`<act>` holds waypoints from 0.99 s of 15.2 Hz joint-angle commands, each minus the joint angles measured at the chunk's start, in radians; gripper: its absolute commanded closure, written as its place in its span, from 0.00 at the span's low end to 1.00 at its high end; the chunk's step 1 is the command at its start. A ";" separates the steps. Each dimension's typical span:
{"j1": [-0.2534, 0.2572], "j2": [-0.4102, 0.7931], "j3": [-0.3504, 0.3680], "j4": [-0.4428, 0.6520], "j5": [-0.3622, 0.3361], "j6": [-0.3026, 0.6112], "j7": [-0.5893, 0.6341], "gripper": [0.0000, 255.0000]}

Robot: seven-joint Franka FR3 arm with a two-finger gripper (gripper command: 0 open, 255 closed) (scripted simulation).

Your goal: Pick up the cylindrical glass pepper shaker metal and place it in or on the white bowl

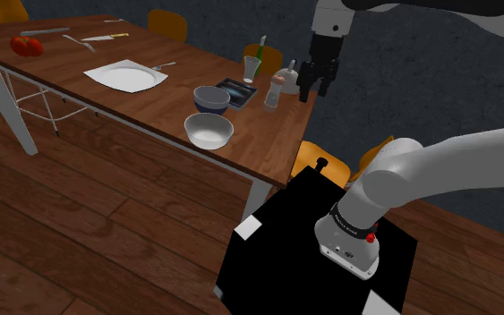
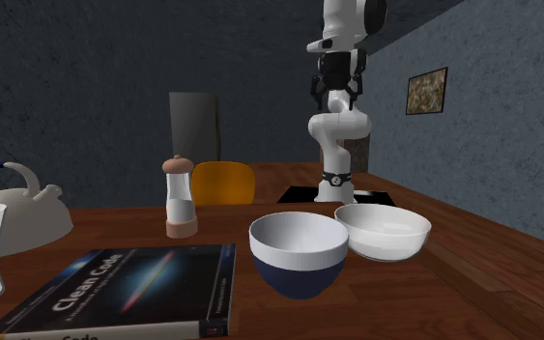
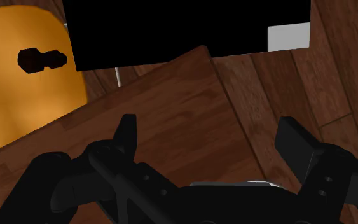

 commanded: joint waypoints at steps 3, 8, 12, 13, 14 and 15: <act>-0.012 0.050 -0.034 0.016 -0.028 0.039 -0.044 0.00; -0.035 0.191 -0.115 0.079 -0.079 0.133 -0.151 0.00; -0.049 0.316 -0.174 0.153 -0.099 0.199 -0.235 0.00; -0.051 0.349 -0.189 0.174 -0.101 0.214 -0.257 0.00; -0.054 0.383 -0.202 0.197 -0.102 0.228 -0.278 0.00; -0.057 0.417 -0.215 0.221 -0.101 0.241 -0.300 0.00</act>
